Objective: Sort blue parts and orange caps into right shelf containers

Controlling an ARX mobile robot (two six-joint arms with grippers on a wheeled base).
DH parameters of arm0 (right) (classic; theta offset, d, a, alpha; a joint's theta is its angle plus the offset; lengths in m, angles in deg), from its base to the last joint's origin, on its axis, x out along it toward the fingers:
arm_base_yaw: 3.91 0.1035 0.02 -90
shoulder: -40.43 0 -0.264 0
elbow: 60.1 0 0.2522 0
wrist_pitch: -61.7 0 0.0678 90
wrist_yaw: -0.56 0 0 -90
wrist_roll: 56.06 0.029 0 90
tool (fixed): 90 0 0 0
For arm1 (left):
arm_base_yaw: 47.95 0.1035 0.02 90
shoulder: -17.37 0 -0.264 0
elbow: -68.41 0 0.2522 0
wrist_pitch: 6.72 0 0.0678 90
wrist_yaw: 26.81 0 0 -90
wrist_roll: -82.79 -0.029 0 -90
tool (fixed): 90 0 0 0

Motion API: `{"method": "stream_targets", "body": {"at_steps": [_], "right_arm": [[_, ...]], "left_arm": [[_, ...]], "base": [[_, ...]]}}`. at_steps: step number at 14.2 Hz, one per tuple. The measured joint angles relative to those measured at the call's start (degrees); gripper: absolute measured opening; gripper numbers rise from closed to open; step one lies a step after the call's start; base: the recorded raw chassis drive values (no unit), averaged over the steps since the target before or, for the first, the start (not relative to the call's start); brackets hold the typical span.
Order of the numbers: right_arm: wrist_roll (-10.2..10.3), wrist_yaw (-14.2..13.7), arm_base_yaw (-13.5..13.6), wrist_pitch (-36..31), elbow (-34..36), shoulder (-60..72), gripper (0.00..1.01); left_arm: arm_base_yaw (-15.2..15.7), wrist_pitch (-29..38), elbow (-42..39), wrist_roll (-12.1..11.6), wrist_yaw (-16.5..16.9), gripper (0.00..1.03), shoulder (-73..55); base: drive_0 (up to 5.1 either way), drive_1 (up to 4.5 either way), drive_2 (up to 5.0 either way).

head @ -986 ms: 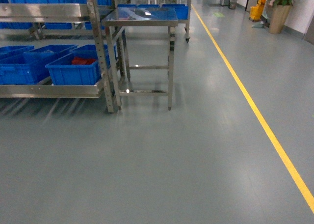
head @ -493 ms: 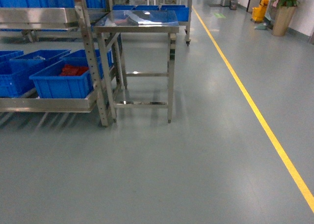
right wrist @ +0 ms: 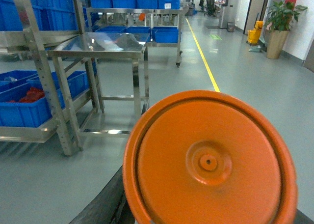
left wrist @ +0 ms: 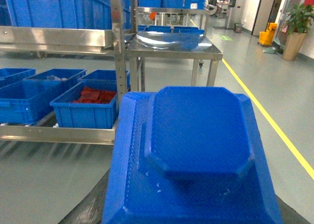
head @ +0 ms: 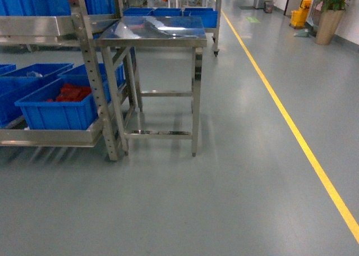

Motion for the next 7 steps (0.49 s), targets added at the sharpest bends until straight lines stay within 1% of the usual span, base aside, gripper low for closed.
{"method": "stream_targets", "body": {"at_steps": [7], "right_arm": [[0.0, 0.0, 0.0, -0.1, 0.0, 0.0, 0.43]], "left_arm": [[0.0, 0.1, 0.0, 0.0, 0.1, 0.42, 0.0]], "base": [[0.0, 4.24, -4.3]]}}
